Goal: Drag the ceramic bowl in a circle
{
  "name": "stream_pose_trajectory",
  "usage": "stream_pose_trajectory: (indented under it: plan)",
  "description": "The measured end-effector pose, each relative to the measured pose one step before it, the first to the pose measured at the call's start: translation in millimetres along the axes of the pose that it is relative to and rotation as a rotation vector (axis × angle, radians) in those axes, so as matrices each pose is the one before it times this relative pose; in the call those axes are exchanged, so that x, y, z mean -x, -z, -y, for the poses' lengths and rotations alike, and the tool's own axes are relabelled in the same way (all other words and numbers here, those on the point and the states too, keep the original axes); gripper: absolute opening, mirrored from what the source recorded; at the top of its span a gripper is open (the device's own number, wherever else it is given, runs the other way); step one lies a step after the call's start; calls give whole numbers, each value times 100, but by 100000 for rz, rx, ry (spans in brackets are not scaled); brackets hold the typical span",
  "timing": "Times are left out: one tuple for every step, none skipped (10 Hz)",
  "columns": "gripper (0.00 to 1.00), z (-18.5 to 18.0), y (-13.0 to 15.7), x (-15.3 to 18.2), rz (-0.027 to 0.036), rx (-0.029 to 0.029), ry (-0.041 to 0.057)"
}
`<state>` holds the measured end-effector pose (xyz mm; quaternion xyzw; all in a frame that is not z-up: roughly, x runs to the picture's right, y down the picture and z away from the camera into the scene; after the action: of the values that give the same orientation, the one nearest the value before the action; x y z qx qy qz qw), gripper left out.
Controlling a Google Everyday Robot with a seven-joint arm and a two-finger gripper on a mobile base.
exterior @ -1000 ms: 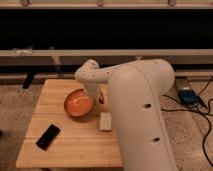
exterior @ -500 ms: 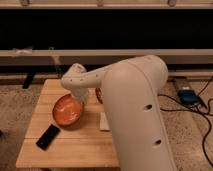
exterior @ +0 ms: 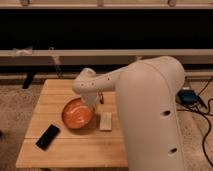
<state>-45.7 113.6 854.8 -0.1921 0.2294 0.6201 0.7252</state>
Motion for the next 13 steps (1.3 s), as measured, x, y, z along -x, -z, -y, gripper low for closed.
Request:
stream_pose_trajectory:
  plan:
    - [0, 1616, -322, 683, 45, -1662, -3191]
    - [0, 982, -117, 692, 316, -1172, -2244]
    - [0, 623, 32, 762, 762, -922, -1888]
    - [0, 47, 258, 751, 1201, -366, -542]
    - [0, -572, 333, 624, 1119, 206, 202]
    - [0, -1546, 433, 809, 1261, 909, 1086]
    - [0, -1761, 394, 710, 1031, 904, 1507]
    - [0, -1489, 205, 332, 520, 678, 1988]
    - [0, -1913, 188, -78, 395, 802, 3353]
    - [0, -2482, 293, -979, -15, 1725, 4767]
    - [0, -980, 76, -786, -166, 925, 2517]
    - [0, -502, 103, -612, -255, 697, 1416]
    - [0, -529, 159, -864, -316, 1303, 1738]
